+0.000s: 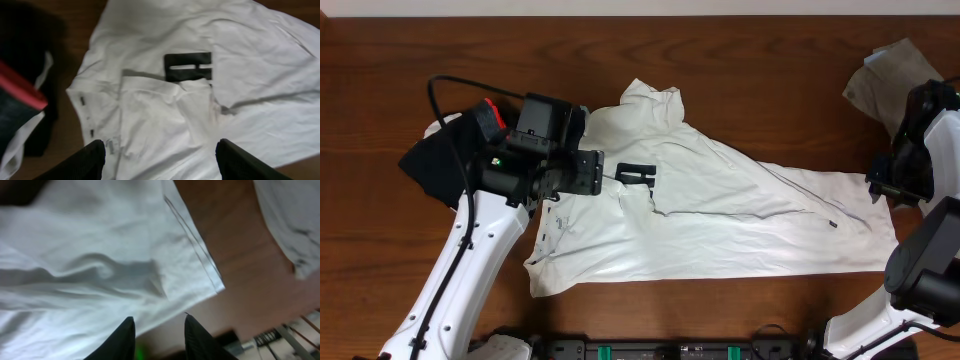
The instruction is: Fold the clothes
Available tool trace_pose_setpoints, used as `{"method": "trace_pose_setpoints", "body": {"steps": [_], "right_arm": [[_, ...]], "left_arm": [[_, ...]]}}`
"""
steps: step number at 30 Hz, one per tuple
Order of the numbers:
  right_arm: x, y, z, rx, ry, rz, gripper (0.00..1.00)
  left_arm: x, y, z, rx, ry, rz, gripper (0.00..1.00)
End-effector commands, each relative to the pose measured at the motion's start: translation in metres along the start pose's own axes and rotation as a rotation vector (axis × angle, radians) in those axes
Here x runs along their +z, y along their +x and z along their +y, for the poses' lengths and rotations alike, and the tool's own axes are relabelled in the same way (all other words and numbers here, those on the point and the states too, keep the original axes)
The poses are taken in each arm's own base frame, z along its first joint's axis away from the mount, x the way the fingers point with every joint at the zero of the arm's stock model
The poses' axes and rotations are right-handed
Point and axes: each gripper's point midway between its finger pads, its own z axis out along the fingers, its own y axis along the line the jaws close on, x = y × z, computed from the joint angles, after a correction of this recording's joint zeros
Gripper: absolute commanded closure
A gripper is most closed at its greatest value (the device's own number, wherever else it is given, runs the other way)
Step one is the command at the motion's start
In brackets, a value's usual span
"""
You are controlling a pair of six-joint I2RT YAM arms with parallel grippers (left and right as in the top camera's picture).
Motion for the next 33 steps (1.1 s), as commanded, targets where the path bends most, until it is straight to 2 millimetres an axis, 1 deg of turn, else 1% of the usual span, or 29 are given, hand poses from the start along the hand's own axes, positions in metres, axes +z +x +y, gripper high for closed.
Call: {"method": "trace_pose_setpoints", "body": {"steps": [1, 3, 4, 5, 7, 8, 12, 14, 17, 19, 21, 22, 26, 30, 33], "right_arm": [[0.000, -0.003, 0.037, -0.051, -0.177, -0.004, 0.67], [-0.008, -0.008, 0.065, -0.107, -0.347, -0.030, 0.66], [-0.016, -0.010, 0.084, -0.145, -0.465, -0.050, 0.66], [-0.023, -0.012, 0.098, -0.175, -0.553, -0.068, 0.65], [-0.038, -0.014, 0.118, -0.207, -0.690, -0.093, 0.65], [-0.042, -0.015, 0.123, -0.210, -0.728, -0.100, 0.64], [-0.044, -0.013, 0.126, -0.215, -0.745, -0.092, 0.61], [-0.044, -0.010, 0.127, -0.217, -0.741, -0.083, 0.60], [-0.043, -0.007, 0.126, -0.215, -0.739, -0.069, 0.59], [-0.042, -0.006, 0.125, -0.214, -0.731, -0.065, 0.58], [-0.040, -0.005, 0.122, -0.212, -0.708, -0.059, 0.57], [-0.039, -0.005, 0.121, -0.211, -0.701, -0.059, 0.57], [-0.036, -0.006, 0.118, -0.210, -0.678, -0.058, 0.57], [-0.036, -0.006, 0.118, -0.210, -0.678, -0.059, 0.58], [-0.033, -0.007, 0.115, -0.210, -0.651, -0.061, 0.58]], "left_arm": [[0.006, -0.004, -0.013, 0.088, 0.078, 0.015, 0.27], [0.014, -0.009, -0.012, 0.105, 0.078, 0.026, 0.27], [0.020, -0.015, -0.013, 0.107, 0.078, 0.026, 0.27], [0.024, -0.022, -0.013, 0.117, 0.079, 0.024, 0.26], [0.035, -0.039, -0.014, 0.125, 0.080, 0.021, 0.27], [0.041, -0.050, -0.016, 0.129, 0.084, 0.020, 0.26], [0.069, -0.092, -0.028, 0.165, 0.141, 0.013, 0.26], [0.088, -0.113, -0.036, 0.183, 0.167, 0.002, 0.26], [0.118, -0.138, -0.047, 0.205, 0.198, -0.022, 0.26], [0.138, -0.148, -0.060, 0.222, 0.239, -0.036, 0.25], [0.159, -0.152, -0.070, 0.234, 0.262, -0.044, 0.24], [0.169, -0.151, -0.073, 0.235, 0.267, -0.044, 0.22], [0.205, -0.147, -0.085, 0.261, 0.280, -0.047, 0.22], [0.224, -0.152, -0.092, 0.281, 0.290, -0.086, 0.22], [0.233, -0.156, -0.091, 0.287, 0.278, -0.107, 0.32]]}}
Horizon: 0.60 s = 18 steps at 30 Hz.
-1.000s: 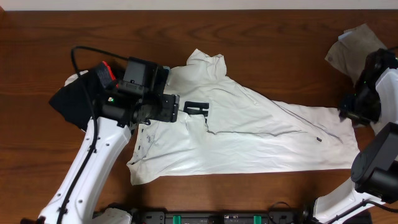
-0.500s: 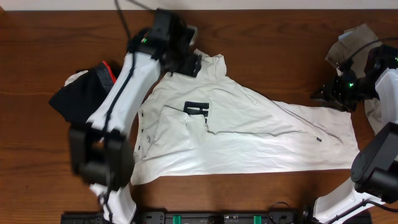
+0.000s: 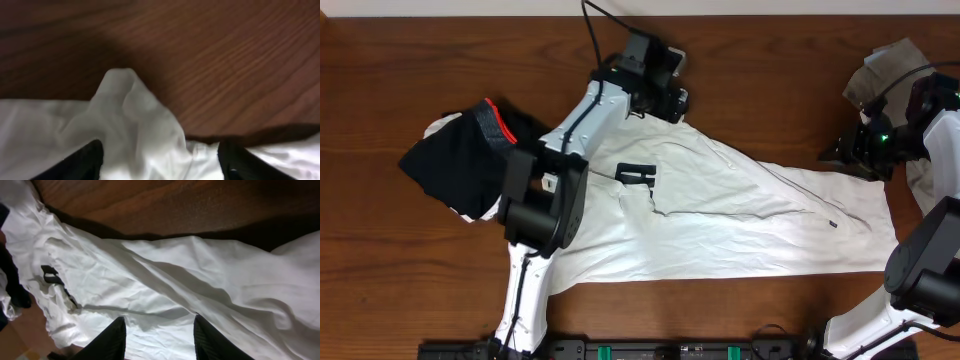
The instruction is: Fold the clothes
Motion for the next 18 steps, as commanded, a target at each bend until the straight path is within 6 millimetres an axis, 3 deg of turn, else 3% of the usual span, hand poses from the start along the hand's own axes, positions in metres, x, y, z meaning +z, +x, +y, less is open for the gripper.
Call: {"method": "trace_pose_setpoints", "body": {"steps": [1, 11, 18], "right_arm": [[0.006, 0.003, -0.001, -0.030, 0.037, 0.022, 0.58], [0.006, 0.005, -0.005, -0.026, 0.060, 0.031, 0.61], [0.006, 0.009, -0.005, -0.018, 0.059, 0.047, 0.65]], "left_arm": [[0.000, -0.009, 0.005, 0.020, -0.019, -0.028, 0.34], [0.008, -0.006, 0.021, 0.018, -0.094, -0.023, 0.61], [0.012, -0.002, 0.022, 0.016, -0.094, -0.015, 0.64]]}}
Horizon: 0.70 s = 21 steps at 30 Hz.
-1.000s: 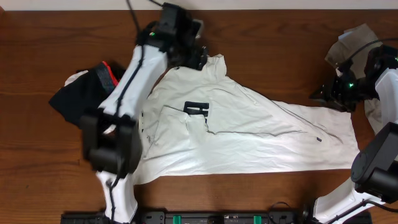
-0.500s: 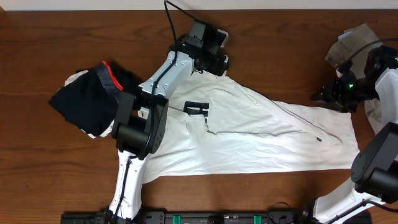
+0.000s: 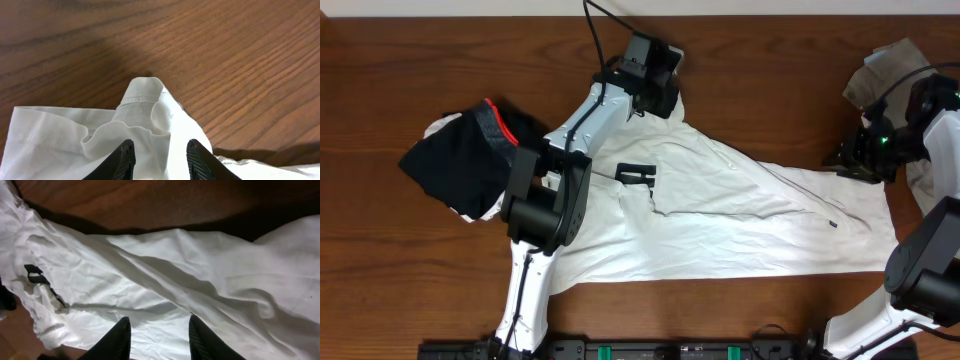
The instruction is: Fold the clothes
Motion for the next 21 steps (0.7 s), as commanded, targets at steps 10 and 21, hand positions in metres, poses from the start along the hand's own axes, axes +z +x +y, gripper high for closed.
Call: {"method": "trace_pose_setpoints", "body": {"steps": [10, 21], "right_arm": [[0.006, 0.009, 0.005, -0.021, 0.003, 0.044, 0.68], [0.006, 0.007, 0.005, -0.039, 0.002, 0.036, 0.69]], "left_arm": [[0.003, 0.006, 0.019, -0.011, -0.063, 0.026, 0.94], [-0.089, -0.010, 0.011, -0.017, -0.133, 0.045, 0.94]]}}
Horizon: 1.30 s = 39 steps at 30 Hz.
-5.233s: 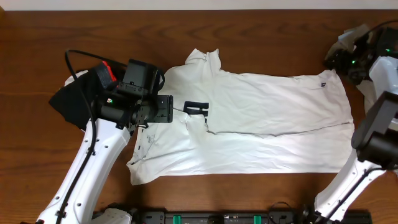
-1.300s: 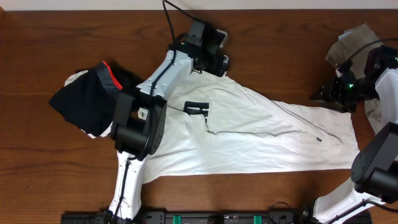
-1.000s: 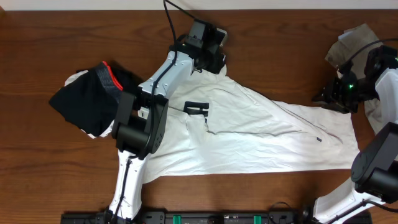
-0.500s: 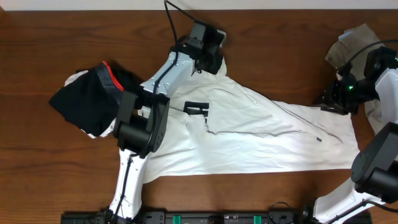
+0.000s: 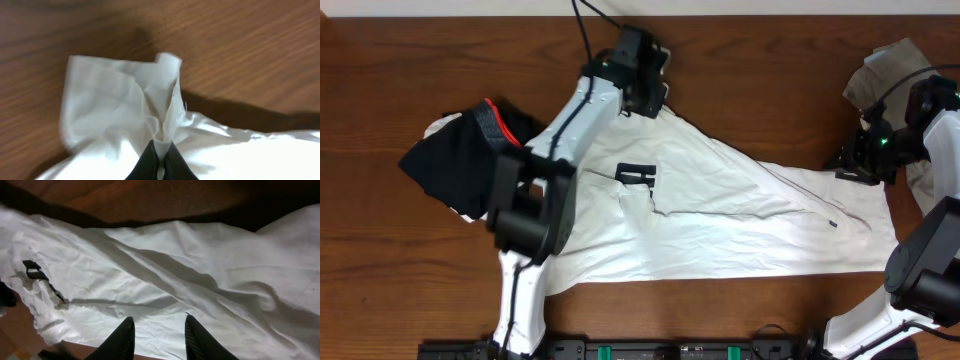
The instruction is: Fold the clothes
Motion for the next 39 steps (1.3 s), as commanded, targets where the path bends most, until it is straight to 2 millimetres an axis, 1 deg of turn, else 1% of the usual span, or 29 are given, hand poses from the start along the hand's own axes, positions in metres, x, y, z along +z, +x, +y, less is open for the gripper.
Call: {"method": "trace_pose_setpoints", "body": {"steps": [1, 3, 5, 9, 13, 14, 15, 16, 17, 19, 20, 24, 27, 30, 32, 36, 39], "right_arm": [[0.006, 0.002, 0.006, -0.041, 0.000, 0.016, 0.69], [0.006, 0.001, 0.006, -0.044, 0.000, 0.015, 0.69], [0.006, 0.001, 0.006, -0.045, 0.000, 0.015, 0.69], [0.006, 0.001, 0.006, -0.046, 0.000, 0.012, 0.68], [0.006, 0.000, 0.006, -0.047, 0.000, 0.009, 0.68], [0.006, -0.001, 0.006, -0.048, 0.000, 0.008, 0.68], [0.006, -0.001, 0.006, -0.048, 0.000, 0.006, 0.68], [0.006, -0.001, 0.006, -0.049, 0.000, 0.007, 0.68], [0.006, -0.001, 0.006, -0.049, 0.000, 0.007, 0.68], [0.006, -0.001, 0.006, -0.048, 0.000, 0.006, 0.68], [0.006, -0.001, 0.006, -0.048, 0.000, 0.007, 0.68], [0.006, -0.001, 0.006, -0.049, 0.000, 0.006, 0.67], [0.006, -0.002, 0.006, -0.051, 0.000, 0.001, 0.67], [0.006, -0.004, 0.006, -0.053, 0.000, -0.004, 0.67], [0.006, -0.005, 0.006, -0.056, 0.000, -0.009, 0.67], [0.006, -0.007, 0.006, -0.060, 0.000, -0.020, 0.67], [0.006, -0.009, 0.006, -0.062, 0.000, -0.024, 0.66]], "left_arm": [[-0.041, -0.009, 0.000, 0.011, -0.030, -0.018, 0.94], [-0.046, 0.008, -0.001, 0.000, -0.028, 0.054, 0.94], [-0.049, 0.032, -0.003, -0.018, -0.025, 0.150, 0.94], [-0.057, 0.070, -0.008, -0.059, -0.021, 0.306, 0.93], [-0.069, 0.103, -0.031, -0.078, 0.039, 0.457, 0.93], [-0.072, 0.110, -0.037, -0.079, 0.045, 0.489, 0.91], [-0.074, 0.115, -0.042, -0.070, 0.046, 0.512, 0.86], [-0.075, 0.118, -0.045, -0.063, 0.048, 0.523, 0.83], [-0.075, 0.118, -0.049, -0.055, 0.050, 0.526, 0.75], [-0.073, 0.116, -0.051, -0.039, 0.042, 0.515, 0.62], [-0.071, 0.114, -0.048, -0.031, 0.025, 0.504, 0.59], [-0.061, 0.094, -0.036, 0.006, -0.034, 0.412, 0.54], [-0.051, 0.073, -0.037, 0.065, -0.023, 0.323, 0.52], [-0.037, 0.062, -0.036, 0.114, -0.016, 0.274, 0.50], [-0.024, 0.060, -0.035, 0.145, -0.012, 0.263, 0.49], [0.004, 0.063, -0.033, 0.207, -0.004, 0.265, 0.49], [0.017, 0.059, -0.031, 0.225, -0.008, 0.244, 0.48]]}}
